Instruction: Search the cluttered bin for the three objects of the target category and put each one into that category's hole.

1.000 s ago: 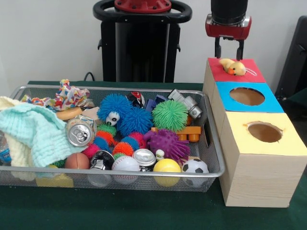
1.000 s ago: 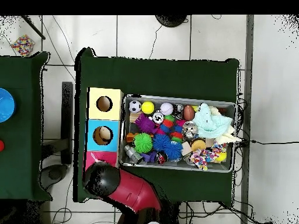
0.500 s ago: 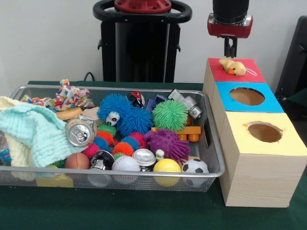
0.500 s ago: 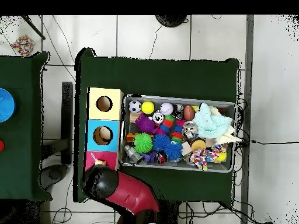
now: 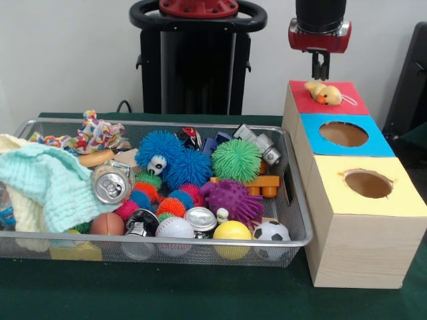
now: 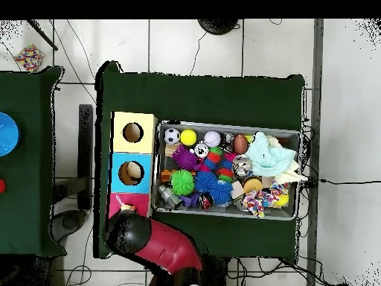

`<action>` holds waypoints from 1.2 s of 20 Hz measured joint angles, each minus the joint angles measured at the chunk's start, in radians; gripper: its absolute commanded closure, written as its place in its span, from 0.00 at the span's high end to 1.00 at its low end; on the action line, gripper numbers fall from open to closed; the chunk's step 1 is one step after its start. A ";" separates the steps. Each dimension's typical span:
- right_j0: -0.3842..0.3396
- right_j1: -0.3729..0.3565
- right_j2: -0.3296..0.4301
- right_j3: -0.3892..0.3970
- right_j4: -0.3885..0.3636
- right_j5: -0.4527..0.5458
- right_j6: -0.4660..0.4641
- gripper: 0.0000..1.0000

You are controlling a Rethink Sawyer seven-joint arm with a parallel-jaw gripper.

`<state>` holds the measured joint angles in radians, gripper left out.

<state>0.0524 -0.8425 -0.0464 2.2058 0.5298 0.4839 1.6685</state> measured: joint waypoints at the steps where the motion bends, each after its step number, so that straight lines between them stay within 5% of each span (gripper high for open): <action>1: -0.003 -0.001 0.004 0.001 0.005 0.000 0.000 0.00; 14: -0.106 -0.001 0.167 0.069 0.127 -0.114 0.000 0.00; 24: -0.037 0.028 0.099 0.042 -0.038 -0.048 0.000 0.00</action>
<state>0.0154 -0.8143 0.0523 2.2477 0.4915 0.4354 1.6685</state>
